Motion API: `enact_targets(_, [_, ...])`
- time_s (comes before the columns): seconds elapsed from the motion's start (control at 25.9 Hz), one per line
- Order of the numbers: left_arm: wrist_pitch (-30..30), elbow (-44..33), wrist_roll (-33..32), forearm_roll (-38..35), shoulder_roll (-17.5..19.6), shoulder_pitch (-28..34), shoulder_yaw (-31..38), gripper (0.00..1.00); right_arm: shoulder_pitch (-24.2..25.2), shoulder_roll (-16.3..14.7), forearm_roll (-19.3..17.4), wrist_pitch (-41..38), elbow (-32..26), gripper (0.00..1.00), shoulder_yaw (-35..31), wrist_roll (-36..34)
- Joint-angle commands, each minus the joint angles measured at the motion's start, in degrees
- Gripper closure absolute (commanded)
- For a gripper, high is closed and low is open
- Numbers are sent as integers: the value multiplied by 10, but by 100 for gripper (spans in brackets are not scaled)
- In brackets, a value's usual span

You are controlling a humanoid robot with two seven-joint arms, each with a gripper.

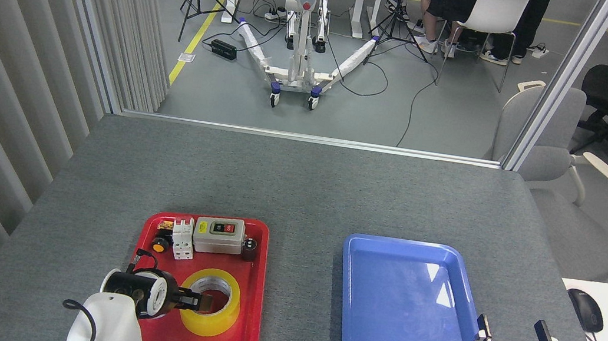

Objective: Place and move tape with both arms
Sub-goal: 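Grasp the yellow tape roll's edge with the left gripper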

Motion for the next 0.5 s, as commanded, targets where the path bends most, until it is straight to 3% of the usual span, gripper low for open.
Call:
enact_targets(0.0, [11,16,2,-2,6,-4,-10,0,1,0,0,0,0,0,0,2])
enact_targets(0.08, [26,17,2,-2,6,-4,-14,0,1,1,0,0,0,0,0,2])
enact_targets(0.15, [32,17,2,-3,6,-4,-16,9,1,1,0,1,0,0,0,2])
enact_targets(0.35, [32,17,2,-15,10,-3,-17,18,-1,-2,0,5,-2,0,0,2])
enact_targets(0.46, [32,17,2,-40,11,-3,-18,33,-5,-2,4,5,-5,0,1,3])
